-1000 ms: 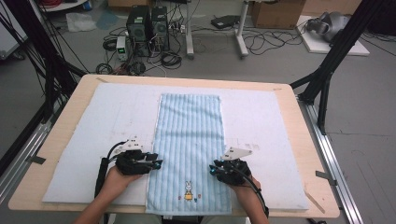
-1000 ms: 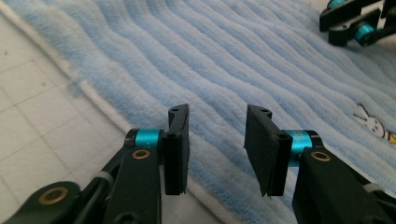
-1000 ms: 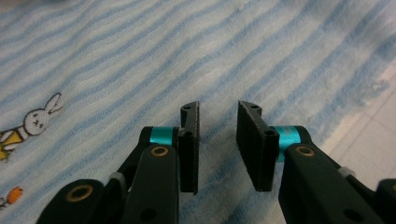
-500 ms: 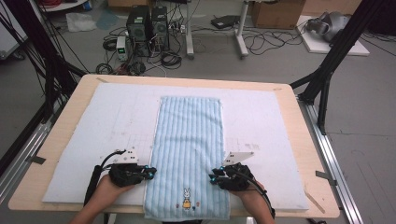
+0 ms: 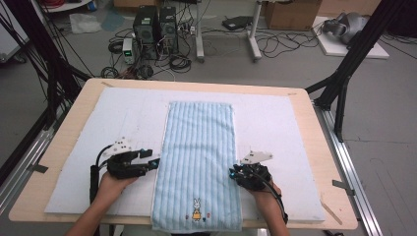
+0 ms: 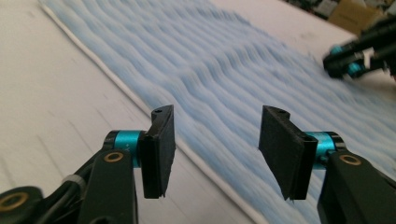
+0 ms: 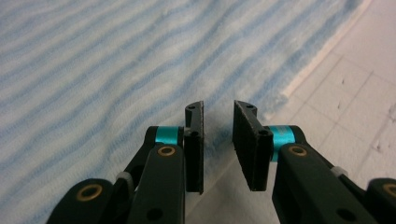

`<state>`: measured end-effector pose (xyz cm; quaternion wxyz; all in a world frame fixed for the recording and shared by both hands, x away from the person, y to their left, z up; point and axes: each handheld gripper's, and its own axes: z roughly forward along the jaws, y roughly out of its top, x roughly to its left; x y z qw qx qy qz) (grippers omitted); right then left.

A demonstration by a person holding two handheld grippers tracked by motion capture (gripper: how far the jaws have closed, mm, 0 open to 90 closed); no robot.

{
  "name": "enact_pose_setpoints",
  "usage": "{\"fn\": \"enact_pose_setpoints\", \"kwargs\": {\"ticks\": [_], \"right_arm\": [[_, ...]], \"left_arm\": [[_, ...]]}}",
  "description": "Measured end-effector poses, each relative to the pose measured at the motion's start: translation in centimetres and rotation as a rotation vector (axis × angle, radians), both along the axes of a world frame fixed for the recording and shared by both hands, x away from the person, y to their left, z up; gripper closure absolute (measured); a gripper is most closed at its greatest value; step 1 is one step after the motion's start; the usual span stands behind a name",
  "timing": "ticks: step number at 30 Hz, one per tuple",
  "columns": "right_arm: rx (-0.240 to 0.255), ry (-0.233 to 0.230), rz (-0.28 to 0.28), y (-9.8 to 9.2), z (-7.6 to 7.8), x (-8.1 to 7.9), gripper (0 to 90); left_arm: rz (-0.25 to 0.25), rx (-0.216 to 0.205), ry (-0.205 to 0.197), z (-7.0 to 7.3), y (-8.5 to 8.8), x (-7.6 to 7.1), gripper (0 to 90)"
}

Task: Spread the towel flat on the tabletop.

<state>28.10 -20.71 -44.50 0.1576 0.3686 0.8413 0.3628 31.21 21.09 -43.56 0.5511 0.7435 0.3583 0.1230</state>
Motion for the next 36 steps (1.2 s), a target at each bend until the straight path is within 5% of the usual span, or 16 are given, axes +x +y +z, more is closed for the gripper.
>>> {"fn": "enact_pose_setpoints", "kwargs": {"ticks": [3, 6, 10, 19, 36], "right_arm": [[-0.074, 0.001, 0.005, 0.0, 0.6, -0.3, 72.6], [-0.019, -0.004, -0.004, -0.5, 0.8, -0.3, 64.4], [0.092, -0.100, -0.091, -1.8, 2.2, -0.1, 46.5], [0.116, -0.172, -0.296, -5.1, 2.7, -0.2, 11.2], [0.136, -0.165, -0.315, -5.7, 2.4, 0.7, 11.2]], "left_arm": [[0.058, -0.040, -0.053, 0.9, 0.8, 1.1, 39.3], [0.087, -0.068, -0.073, 1.1, 1.2, 1.4, 33.0], [0.123, -0.059, -0.063, 1.1, 1.2, 1.4, 18.9], [0.079, -0.055, -0.065, 0.7, 1.5, 1.4, 19.0], [0.092, -0.038, -0.057, 0.7, 2.1, 1.5, 19.6]]}}
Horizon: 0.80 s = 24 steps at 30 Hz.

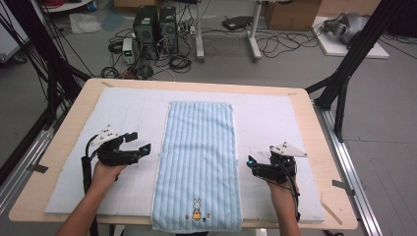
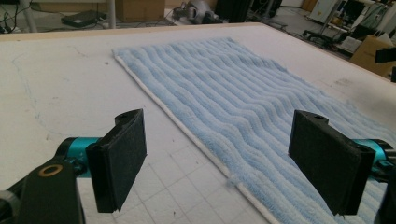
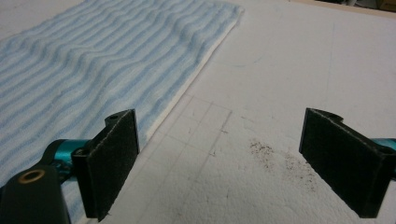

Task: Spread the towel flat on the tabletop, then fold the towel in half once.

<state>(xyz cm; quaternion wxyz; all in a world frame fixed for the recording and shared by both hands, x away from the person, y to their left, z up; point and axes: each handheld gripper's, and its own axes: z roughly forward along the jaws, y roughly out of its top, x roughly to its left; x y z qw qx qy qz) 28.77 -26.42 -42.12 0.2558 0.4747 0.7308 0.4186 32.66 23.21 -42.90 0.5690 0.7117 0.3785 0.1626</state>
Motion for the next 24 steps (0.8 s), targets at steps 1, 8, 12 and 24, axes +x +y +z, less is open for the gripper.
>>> {"fn": "enact_pose_setpoints", "kwargs": {"ticks": [1, 8, 12, 24], "right_arm": [[0.001, 0.001, -0.001, 0.0, 0.0, 0.0, 11.2], [0.006, 0.009, -0.004, 0.0, -0.1, 0.1, 11.2], [0.013, 0.005, -0.012, -0.1, 0.0, 0.1, 11.1], [0.024, 0.012, 0.008, -0.1, 0.0, 0.1, 11.1]], "left_arm": [[-0.001, 0.001, 0.002, 0.0, 0.0, 0.0, 19.6], [0.013, -0.005, 0.013, -0.1, 0.1, 0.1, 19.6], [0.032, -0.022, 0.012, 0.1, 0.3, 0.2, 19.5], [0.055, -0.027, 0.131, 1.0, -1.4, 5.2, 18.1]]}}
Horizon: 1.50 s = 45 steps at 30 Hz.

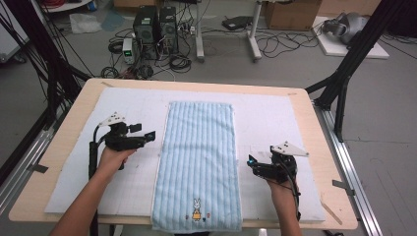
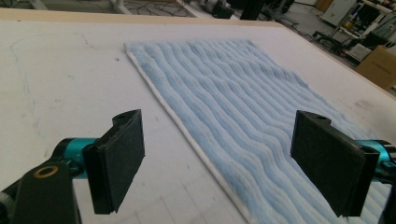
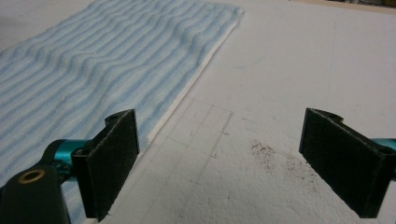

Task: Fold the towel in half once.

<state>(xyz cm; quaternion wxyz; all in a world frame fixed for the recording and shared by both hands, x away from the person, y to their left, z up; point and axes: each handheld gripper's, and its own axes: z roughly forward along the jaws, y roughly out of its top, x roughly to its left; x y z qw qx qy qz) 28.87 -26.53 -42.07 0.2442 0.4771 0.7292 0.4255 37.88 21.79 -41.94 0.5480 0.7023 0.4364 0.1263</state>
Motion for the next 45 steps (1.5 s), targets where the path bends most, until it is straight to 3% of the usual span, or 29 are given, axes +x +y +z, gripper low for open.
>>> {"fn": "enact_pose_setpoints", "kwargs": {"ticks": [5, 10, 14, 17, 22, 27, 31, 38, 42, 45], "right_arm": [[-0.012, 0.020, 0.014, 0.2, -0.3, 0.2, 11.1], [-0.002, 0.021, 0.016, 0.1, -0.3, 0.2, 11.1], [0.007, 0.022, 0.018, 0.2, -0.4, 0.2, 11.1], [0.009, 0.022, 0.020, 0.3, -0.4, 0.3, 11.1], [0.011, 0.028, 0.022, 0.4, -0.5, 0.5, 11.1], [0.013, 0.030, 0.016, 0.3, -0.5, 0.5, 11.2], [0.009, 0.032, 0.016, 0.4, -0.6, 0.6, 11.1], [0.006, 0.037, 0.017, 0.7, -0.7, 0.8, 11.1], [0.017, 0.044, 0.010, 1.0, -0.8, 1.3, 11.1], [0.018, 0.052, 0.011, 1.5, -0.7, 1.9, 11.1]], "left_arm": [[0.021, 0.049, 0.049, 0.1, -1.3, 3.1, 20.1], [0.063, 0.117, 0.035, 0.0, -2.6, 5.7, 22.8], [0.102, 0.155, 0.052, -0.6, -3.4, 7.2, 26.7], [0.103, 0.168, 0.073, -1.7, -3.8, 7.8, 30.8], [0.084, 0.235, 0.110, -3.1, -4.9, 8.2, 35.4], [0.066, 0.341, 0.079, -3.2, -6.0, 8.0, 43.5], [0.072, 0.373, 0.066, -3.1, -6.3, 7.8, 55.5], [0.028, 0.342, 0.068, -3.2, -6.4, 7.7, 83.4], [0.017, 0.263, 0.102, -3.3, -5.8, 8.0, 86.4], [0.005, 0.232, 0.109, -3.3, -5.5, 8.1, 86.7]]}}
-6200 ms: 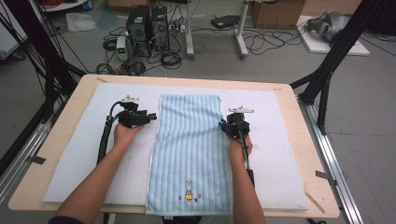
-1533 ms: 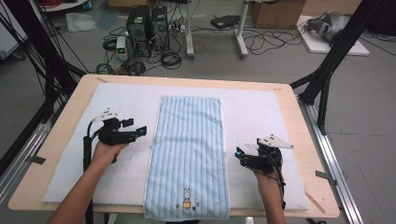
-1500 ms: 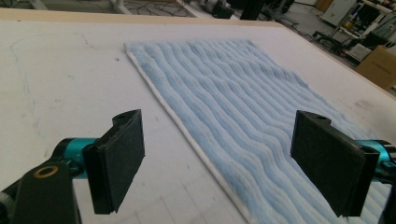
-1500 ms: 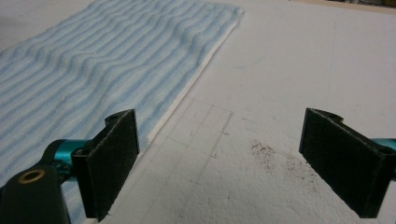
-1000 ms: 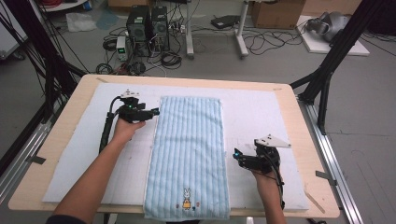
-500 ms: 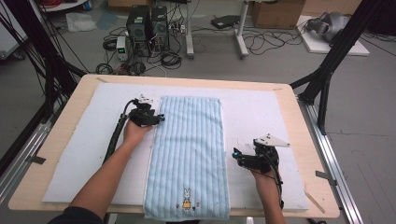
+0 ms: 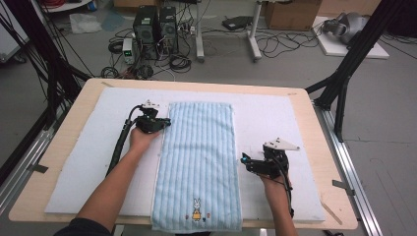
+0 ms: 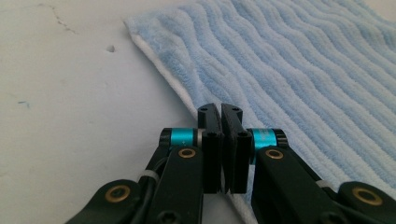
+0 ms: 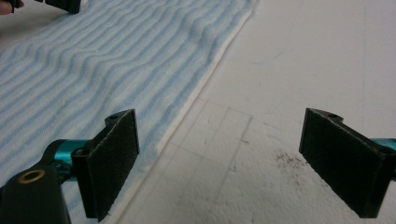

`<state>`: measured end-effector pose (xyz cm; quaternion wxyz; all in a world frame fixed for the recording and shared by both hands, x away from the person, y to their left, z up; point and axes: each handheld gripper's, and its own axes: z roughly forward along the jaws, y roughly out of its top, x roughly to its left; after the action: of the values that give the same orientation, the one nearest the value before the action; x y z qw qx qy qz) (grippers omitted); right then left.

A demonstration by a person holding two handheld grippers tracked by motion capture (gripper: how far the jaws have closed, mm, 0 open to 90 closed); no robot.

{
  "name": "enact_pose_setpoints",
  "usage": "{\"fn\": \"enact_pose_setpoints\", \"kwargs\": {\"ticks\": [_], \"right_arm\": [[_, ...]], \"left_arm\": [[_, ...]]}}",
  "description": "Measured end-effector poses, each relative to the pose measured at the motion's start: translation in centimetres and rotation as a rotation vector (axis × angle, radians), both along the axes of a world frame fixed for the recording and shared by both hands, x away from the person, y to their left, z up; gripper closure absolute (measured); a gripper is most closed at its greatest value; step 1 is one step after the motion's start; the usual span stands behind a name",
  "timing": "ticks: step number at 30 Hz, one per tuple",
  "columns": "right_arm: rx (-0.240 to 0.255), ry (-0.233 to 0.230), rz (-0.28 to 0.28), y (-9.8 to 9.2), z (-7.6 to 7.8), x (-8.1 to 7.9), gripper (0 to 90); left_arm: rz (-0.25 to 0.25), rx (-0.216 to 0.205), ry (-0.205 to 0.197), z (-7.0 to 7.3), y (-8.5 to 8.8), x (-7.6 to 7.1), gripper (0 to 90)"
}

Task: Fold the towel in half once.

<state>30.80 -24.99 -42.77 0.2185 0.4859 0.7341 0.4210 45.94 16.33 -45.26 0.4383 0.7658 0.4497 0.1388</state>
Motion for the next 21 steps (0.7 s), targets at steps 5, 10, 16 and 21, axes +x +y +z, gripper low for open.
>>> {"fn": "enact_pose_setpoints", "kwargs": {"ticks": [5, 10, 16, 21], "right_arm": [[-0.019, 0.031, 0.001, 0.7, 0.2, 2.1, 11.2], [0.026, 0.027, 0.015, 2.0, 1.1, 5.6, 8.8], [-0.014, 0.091, 0.001, 3.9, 1.7, 10.0, 9.1], [-0.066, 0.155, -0.014, 5.2, 0.9, 13.0, 31.9]], "left_arm": [[-0.006, -0.069, 0.019, -0.1, 0.7, 0.2, 86.7], [-0.008, -0.080, 0.019, -0.1, 0.8, 0.2, 86.7], [-0.018, -0.098, 0.016, -0.1, 1.0, 0.1, 86.7], [-0.027, -0.111, 0.010, -0.1, 1.1, 0.0, 86.7]]}}
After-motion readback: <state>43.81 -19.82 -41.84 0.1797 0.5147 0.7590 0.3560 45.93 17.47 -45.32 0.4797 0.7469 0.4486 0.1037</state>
